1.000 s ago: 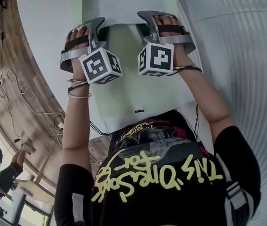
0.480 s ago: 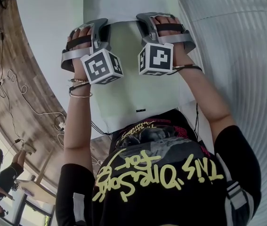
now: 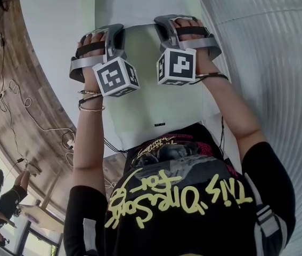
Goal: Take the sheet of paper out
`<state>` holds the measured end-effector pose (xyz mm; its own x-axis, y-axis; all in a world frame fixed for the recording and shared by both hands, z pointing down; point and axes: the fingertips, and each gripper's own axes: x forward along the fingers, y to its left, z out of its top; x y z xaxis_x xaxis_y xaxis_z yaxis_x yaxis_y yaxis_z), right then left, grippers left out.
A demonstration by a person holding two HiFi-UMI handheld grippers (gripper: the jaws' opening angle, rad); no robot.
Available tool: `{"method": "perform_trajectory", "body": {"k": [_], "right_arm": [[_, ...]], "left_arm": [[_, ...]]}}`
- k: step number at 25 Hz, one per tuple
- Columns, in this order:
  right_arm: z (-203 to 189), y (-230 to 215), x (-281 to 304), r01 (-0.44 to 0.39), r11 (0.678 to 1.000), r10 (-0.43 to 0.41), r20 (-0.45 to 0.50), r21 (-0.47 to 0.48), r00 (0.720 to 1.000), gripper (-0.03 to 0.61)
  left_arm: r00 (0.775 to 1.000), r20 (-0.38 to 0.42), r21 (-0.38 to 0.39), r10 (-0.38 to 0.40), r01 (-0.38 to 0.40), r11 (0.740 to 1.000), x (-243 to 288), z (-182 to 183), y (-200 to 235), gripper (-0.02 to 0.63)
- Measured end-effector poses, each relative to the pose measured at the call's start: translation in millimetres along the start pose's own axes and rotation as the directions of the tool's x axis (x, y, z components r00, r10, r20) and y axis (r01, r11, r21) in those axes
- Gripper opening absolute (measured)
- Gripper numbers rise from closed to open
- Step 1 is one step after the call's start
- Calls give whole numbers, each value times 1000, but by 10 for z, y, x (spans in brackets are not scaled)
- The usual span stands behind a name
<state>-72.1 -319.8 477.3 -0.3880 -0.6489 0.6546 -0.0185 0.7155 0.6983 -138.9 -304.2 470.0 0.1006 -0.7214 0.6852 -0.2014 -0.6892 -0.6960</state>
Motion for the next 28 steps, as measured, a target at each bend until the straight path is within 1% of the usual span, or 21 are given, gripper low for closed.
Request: {"method": "perform_trajectory", "body": {"k": [5, 15, 23, 28], "right_arm": [[23, 4, -29, -2, 1000, 2, 2, 3, 1000, 11], [-2, 162, -78, -19, 1000, 19, 2, 8, 1000, 11], [16, 240, -136, -30, 1000, 30, 8, 4, 1000, 11], [-14, 361, -126, -33, 999, 33, 12, 12, 999, 11]], "left_arm": [[1000, -1, -26, -2, 2, 1000, -36, -7, 7, 12], [1000, 0, -50, -10, 10, 999, -68, 1, -92, 12], [1000, -4, -63, -14, 14, 998, -120, -8, -127, 12], [1000, -11, -64, -18, 17, 998, -101, -19, -249, 12]]}}
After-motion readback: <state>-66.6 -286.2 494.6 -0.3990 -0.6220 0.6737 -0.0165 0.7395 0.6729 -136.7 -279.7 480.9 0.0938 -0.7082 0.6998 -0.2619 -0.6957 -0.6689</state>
